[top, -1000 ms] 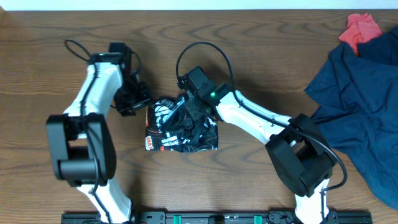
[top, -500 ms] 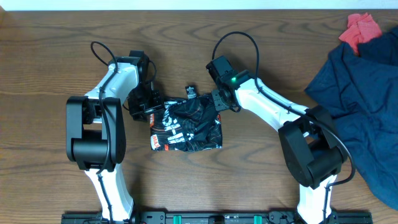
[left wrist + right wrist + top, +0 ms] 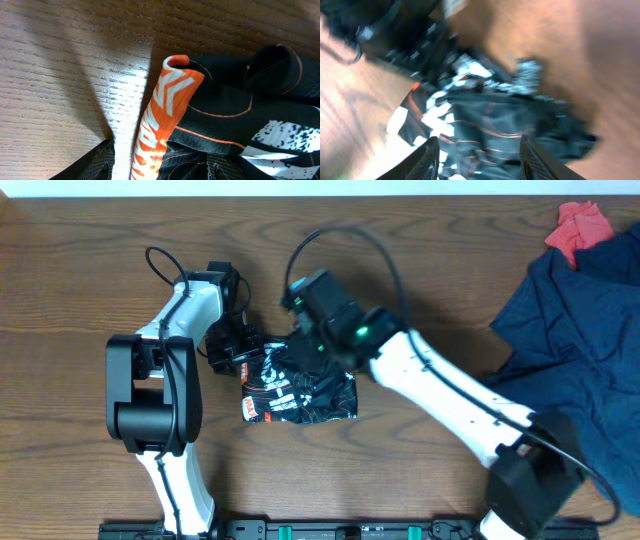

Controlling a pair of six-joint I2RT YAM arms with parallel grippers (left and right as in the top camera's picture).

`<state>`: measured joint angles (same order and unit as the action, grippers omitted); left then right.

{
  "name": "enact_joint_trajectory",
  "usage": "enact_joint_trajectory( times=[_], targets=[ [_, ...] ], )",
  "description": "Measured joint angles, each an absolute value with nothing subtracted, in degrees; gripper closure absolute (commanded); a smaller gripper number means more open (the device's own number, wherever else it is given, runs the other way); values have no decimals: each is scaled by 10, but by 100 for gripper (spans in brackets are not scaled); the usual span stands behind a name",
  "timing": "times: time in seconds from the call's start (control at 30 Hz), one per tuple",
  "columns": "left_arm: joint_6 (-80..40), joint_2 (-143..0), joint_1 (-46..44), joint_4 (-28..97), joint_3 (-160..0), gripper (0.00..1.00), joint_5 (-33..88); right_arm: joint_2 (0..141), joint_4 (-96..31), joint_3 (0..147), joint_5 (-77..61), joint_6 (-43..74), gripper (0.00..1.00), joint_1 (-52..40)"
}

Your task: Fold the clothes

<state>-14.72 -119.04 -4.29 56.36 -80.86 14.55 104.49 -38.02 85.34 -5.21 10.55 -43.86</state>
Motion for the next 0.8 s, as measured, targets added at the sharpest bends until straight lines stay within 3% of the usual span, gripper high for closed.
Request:
enact_joint_trajectory(
  times=[0.27, 0.3, 0.37, 0.4, 0.8],
  targets=[
    [-147, -1190, -43, 565, -809, 39, 146, 1137, -359, 849, -40, 102, 57, -478],
    [-147, -1190, -43, 565, -809, 39, 146, 1144, -354, 849, -38, 102, 64, -478],
    [-147, -1190, -43, 565, -809, 39, 146, 1156, -349, 849, -36, 104, 90, -478],
    [-147, -1190, -43, 565, -809, 39, 146, 1159, -349, 849, -35, 107, 99, -478],
    [-147, -1190, -43, 565, -809, 39, 146, 1164, -446, 849, -8, 168, 99, -477]
  ],
)
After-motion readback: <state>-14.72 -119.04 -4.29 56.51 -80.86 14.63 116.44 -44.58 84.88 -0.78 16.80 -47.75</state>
